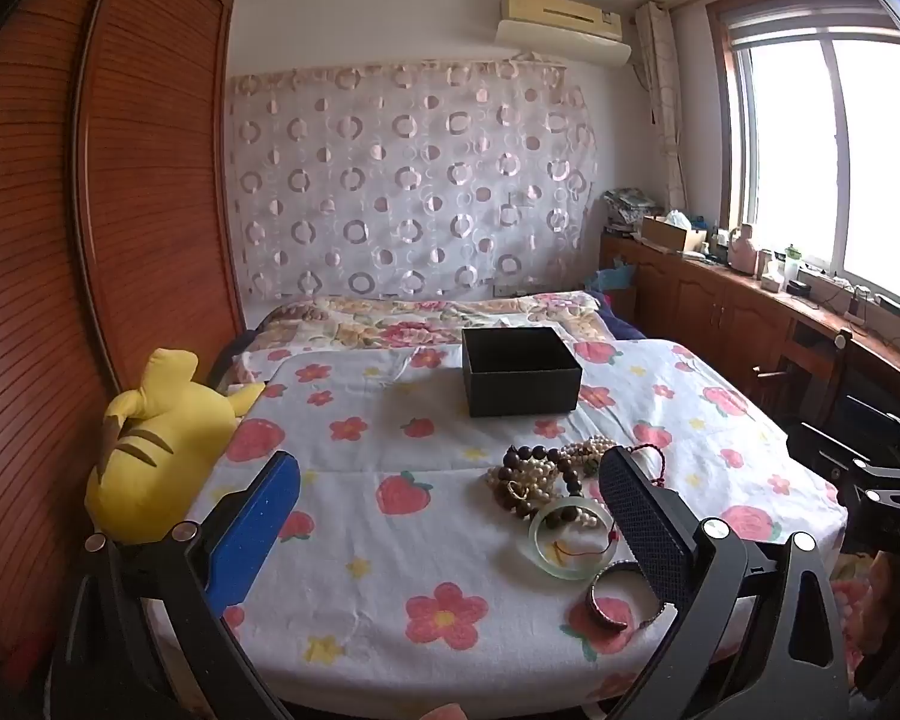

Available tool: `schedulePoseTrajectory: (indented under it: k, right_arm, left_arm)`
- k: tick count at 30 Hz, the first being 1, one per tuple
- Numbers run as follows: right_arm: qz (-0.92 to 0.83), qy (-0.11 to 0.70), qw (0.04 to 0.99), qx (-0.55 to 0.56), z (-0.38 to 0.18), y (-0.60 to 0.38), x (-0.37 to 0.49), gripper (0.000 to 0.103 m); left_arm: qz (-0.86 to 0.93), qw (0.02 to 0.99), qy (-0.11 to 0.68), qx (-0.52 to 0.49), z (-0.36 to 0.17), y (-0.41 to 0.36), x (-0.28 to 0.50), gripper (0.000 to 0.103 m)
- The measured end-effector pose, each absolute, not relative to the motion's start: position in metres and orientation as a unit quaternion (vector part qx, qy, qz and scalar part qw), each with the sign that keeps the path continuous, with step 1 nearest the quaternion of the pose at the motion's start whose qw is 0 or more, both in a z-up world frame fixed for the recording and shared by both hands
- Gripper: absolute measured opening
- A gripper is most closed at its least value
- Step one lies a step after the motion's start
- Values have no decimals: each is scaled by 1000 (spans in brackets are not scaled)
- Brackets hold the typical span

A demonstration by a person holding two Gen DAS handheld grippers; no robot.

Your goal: Organize jewelry

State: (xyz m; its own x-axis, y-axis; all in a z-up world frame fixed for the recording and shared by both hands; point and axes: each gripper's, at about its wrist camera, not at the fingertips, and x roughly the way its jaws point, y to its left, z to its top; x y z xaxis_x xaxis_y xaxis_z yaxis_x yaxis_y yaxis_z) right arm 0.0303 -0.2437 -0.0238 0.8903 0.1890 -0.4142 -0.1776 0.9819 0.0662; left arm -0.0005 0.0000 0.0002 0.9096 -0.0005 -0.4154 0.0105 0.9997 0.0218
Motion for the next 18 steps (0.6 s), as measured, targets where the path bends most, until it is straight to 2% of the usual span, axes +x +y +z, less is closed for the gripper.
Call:
schedulePoseTrajectory:
  k: [12, 18]
  right_arm:
    - [114, 226, 967, 17, -24, -226, 25, 101]
    - [129, 237, 963, -2, -35, -228, 32, 100]
  left_arm:
    - [-13, 973, 231, 9, -10, 1, 9, 97]
    - [-51, 961, 271, 8, -32, -2, 20, 97]
